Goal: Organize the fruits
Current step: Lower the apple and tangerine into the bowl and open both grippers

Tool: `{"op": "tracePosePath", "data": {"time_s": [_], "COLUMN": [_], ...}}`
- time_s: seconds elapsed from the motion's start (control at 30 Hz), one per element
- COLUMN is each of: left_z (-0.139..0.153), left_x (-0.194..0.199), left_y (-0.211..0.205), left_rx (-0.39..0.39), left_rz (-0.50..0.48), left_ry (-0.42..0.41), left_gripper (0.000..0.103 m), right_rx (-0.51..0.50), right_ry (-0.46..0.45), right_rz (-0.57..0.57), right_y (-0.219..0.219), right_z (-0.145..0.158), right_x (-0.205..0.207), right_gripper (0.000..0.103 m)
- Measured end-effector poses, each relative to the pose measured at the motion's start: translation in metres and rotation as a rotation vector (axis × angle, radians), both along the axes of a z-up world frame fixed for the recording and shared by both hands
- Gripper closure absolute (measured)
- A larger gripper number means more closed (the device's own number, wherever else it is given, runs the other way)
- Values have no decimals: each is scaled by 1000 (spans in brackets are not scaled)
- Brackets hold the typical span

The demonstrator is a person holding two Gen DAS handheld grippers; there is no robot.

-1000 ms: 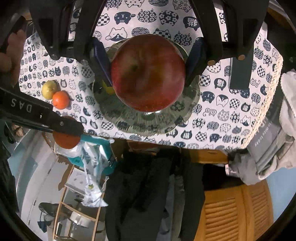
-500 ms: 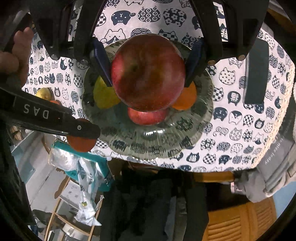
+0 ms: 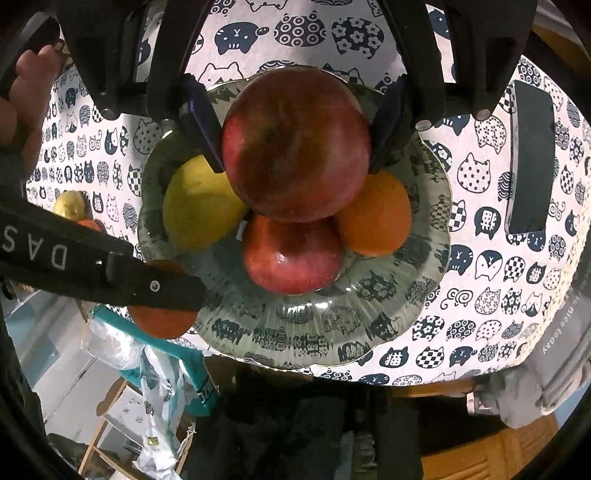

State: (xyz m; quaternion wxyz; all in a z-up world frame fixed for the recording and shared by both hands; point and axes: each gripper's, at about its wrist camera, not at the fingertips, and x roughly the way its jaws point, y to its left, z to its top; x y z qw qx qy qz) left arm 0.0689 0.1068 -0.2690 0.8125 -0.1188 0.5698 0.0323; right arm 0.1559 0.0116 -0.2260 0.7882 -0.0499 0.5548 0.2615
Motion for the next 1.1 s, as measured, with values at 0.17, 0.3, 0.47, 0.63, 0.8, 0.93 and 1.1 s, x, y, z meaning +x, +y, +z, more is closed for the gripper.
{"op": "tracePosePath", "data": {"time_s": [0.17, 0.3, 0.47, 0.63, 0.8, 0.93, 1.1], "left_z": [4, 16, 26, 36, 45, 56, 71], "left_x": [-1, -4, -6, -8, -11, -13, -17], "left_y": [2, 5, 17, 29, 40, 44, 45], "left_rx": [-2, 1, -1, 11, 10, 9, 0], "left_rz": [1, 4, 44, 103, 143, 157, 169], "left_ry": [-18, -57, -84, -127, -149, -178, -212], "left_gripper": [20, 15, 15, 15, 15, 15, 15], "right_rx": [3, 9, 20, 33, 19, -9, -48], "right_ry": [16, 27, 31, 9, -26, -70, -126], "right_rz": [-6, -9, -14, -12, -15, -26, -49], "right_y": [2, 2, 1, 0, -4, -11, -26], "right_z": [-4, -7, -7, 5, 18, 31, 47], "right_x": [2, 3, 3, 1, -5, -10, -17], "right_gripper": [60, 60, 53, 47, 42, 37, 31]}}
